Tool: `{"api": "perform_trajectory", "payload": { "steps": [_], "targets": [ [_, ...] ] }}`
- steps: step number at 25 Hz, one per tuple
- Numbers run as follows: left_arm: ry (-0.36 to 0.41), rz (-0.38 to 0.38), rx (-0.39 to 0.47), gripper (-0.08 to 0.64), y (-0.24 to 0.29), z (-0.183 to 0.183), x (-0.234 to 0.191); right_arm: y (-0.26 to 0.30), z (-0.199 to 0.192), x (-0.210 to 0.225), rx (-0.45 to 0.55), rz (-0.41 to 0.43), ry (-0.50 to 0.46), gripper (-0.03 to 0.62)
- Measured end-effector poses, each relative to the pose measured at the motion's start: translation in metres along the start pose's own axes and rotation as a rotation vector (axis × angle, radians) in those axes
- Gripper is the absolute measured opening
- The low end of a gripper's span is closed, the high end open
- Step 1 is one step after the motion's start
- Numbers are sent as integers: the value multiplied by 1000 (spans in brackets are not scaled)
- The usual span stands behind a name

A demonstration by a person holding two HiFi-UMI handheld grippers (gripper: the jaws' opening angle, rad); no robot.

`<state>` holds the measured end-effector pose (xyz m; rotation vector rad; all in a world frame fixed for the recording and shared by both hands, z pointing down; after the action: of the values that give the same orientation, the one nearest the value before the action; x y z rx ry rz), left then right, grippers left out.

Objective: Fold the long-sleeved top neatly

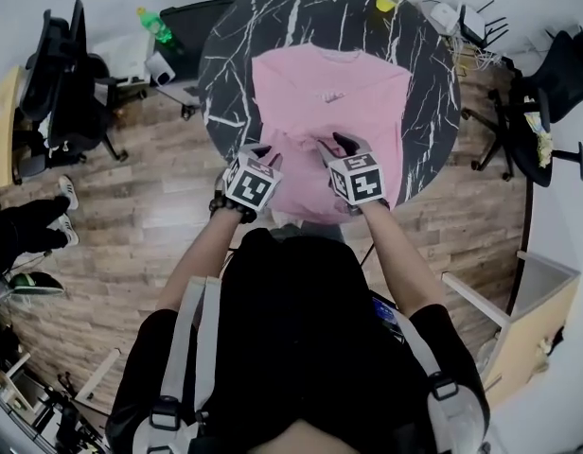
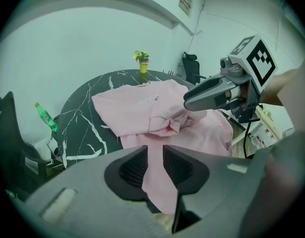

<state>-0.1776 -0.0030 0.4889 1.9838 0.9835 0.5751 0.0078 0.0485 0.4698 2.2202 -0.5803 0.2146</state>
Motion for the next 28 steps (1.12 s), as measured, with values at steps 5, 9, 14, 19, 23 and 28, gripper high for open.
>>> {"api": "perform_trajectory", "payload": {
  "steps": [5,9,14,19,23,28],
  "targets": [
    [4,20,18,103,17,29,-16,-24,5,58,4,-73,30,161],
    [6,54,36,104,32,57,-35,-34,20,100,-13,-112,18,157],
    [10,90,23,104,54,94,-60,-41,45,150,-31,-132,-22,155],
    [20,131,26,112,88,133,-84,-39,65,207,-55,-141,-37,155],
    [9,181,6,141,113,151,-110,-39,72,251,-66,-162,-34,155],
    [-20,240,-15,198,132,155,-138,-40,71,296,-64,-184,14,156]
  ]
}}
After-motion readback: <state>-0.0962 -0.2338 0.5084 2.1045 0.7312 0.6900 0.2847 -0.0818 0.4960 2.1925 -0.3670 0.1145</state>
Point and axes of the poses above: the fingertips, and each gripper's own axes: y forward along the fingers, x to its right, z out of its top, the point moved 9 cm from there along -y, backward along the fingers, and after that the axes turned 13 degrees about z, right-handed, at the moved point
